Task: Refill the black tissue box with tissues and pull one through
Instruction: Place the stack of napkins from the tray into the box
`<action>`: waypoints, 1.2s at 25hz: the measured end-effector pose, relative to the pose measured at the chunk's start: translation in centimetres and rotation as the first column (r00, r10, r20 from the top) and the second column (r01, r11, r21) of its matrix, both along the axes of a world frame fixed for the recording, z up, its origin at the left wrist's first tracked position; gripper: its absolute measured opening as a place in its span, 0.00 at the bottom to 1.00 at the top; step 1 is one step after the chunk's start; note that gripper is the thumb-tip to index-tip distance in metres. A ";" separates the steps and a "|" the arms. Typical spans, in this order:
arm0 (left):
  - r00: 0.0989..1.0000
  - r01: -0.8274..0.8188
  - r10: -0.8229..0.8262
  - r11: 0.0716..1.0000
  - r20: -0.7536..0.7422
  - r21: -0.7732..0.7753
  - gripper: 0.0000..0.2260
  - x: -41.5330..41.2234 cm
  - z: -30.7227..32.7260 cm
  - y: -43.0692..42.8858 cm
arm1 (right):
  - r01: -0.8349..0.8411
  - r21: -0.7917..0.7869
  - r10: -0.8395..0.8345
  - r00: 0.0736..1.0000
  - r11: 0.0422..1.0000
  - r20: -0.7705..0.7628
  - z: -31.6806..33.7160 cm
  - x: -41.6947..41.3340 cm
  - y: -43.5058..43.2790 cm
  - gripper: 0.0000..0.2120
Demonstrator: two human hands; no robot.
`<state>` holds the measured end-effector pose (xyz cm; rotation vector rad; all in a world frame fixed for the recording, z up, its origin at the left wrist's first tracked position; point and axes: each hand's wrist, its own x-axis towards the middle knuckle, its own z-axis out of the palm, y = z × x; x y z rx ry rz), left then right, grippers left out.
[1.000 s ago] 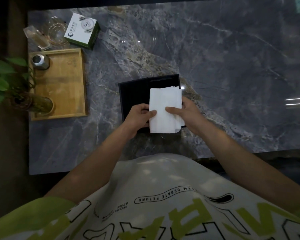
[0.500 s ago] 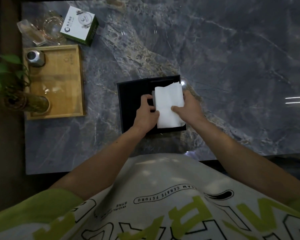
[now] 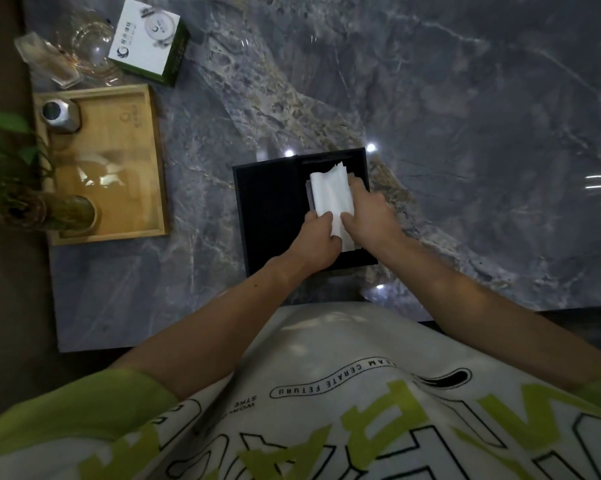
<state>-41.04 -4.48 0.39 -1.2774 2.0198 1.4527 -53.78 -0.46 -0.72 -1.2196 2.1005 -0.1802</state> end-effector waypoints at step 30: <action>0.590 0.806 -0.589 0.467 0.552 -0.363 0.28 1.5 -0.4 0.2 | -0.646 0.448 0.787 0.511 0.617 -0.346 0.9 -0.2 1.6 0.30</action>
